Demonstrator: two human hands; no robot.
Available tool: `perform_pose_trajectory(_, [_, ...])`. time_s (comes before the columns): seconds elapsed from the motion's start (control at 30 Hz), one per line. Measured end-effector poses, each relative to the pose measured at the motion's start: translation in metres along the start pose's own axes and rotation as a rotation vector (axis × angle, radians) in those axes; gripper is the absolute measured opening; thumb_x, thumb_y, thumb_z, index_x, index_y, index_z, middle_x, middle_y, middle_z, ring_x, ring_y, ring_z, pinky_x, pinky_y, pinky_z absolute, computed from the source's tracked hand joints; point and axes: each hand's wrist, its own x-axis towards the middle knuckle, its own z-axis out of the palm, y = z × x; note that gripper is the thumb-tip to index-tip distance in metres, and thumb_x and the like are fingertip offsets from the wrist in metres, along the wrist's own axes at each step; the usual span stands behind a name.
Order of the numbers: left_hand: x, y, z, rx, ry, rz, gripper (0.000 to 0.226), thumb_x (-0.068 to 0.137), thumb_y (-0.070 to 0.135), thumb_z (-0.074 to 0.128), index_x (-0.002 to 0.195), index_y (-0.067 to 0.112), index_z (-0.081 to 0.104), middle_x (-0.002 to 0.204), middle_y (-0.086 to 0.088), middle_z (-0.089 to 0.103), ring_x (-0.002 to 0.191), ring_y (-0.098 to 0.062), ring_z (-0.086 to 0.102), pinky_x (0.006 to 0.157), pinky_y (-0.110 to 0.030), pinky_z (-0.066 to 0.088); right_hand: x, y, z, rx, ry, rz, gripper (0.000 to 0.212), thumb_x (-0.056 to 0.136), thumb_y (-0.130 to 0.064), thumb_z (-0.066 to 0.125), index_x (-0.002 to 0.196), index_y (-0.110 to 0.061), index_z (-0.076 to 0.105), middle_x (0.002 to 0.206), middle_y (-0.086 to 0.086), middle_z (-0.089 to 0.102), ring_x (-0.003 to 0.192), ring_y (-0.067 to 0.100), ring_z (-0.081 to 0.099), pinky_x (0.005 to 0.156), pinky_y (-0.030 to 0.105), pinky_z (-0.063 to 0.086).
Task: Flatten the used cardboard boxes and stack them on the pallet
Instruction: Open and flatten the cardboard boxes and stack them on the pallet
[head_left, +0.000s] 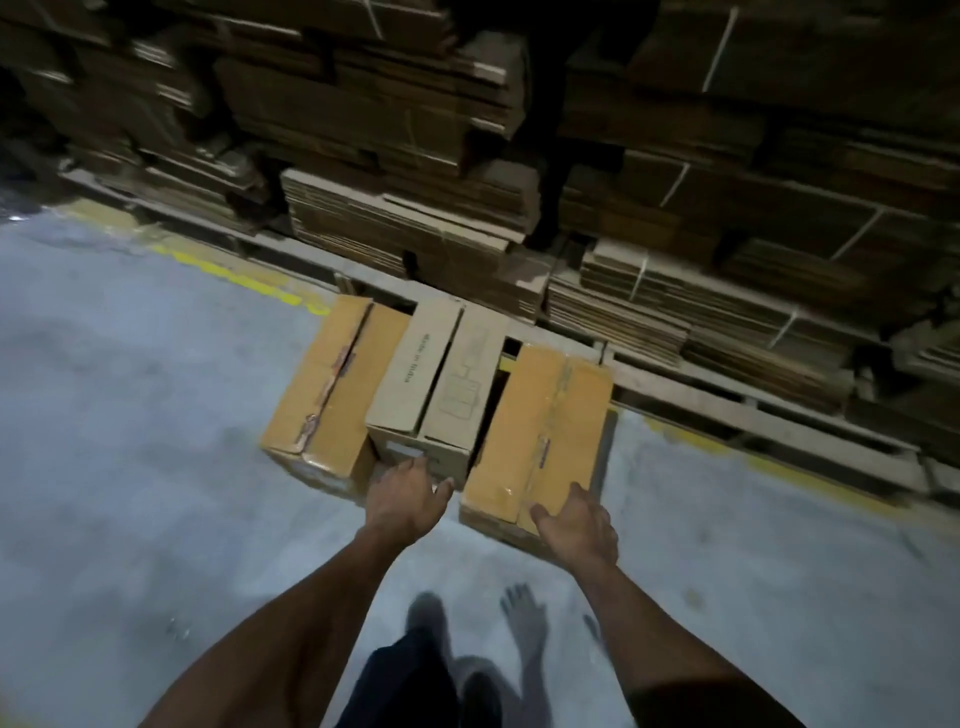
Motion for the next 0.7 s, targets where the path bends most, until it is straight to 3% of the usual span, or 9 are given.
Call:
perform_pose_trajectory(0.33, [0.168, 0.028, 0.116, -0.012, -0.261, -0.094, 0.074, 0.100, 0.060, 0.038, 0.152, 0.009, 0.032, 0.154, -0.014, 0.041, 0.139, -0.033, 0.042, 0.110, -0.043, 0.039, 0.160, 0.047, 0.059, 0.166, -0.020, 0.213, 0.075, 0.085, -0.060, 0.061, 0.144, -0.018, 0.042, 0.141, 0.007, 0.055, 0.126, 0.031, 0.052, 0.104, 0.046, 0.047])
perform_pose_trajectory(0.5, [0.244, 0.017, 0.193, -0.066, -0.285, -0.186, 0.084, 0.095, 0.067, 0.042, 0.153, 0.008, 0.031, 0.154, -0.017, 0.040, 0.139, -0.036, 0.041, 0.110, -0.048, 0.039, 0.243, 0.085, 0.112, 0.258, -0.012, 0.257, 0.073, 0.082, -0.058, 0.070, 0.138, -0.016, 0.046, 0.130, 0.007, 0.060, 0.114, 0.028, 0.058, 0.096, 0.047, 0.052])
perform_pose_trajectory(0.7, [0.314, -0.009, 0.271, -0.102, -0.253, -0.267, 0.088, 0.091, 0.074, 0.040, 0.147, 0.006, 0.040, 0.149, -0.020, 0.047, 0.133, -0.039, 0.047, 0.104, -0.048, 0.043, 0.334, 0.129, 0.160, 0.224, 0.003, 0.280, 0.091, 0.087, -0.058, 0.068, 0.151, -0.007, 0.027, 0.152, 0.014, 0.039, 0.136, 0.033, 0.041, 0.108, 0.043, 0.037])
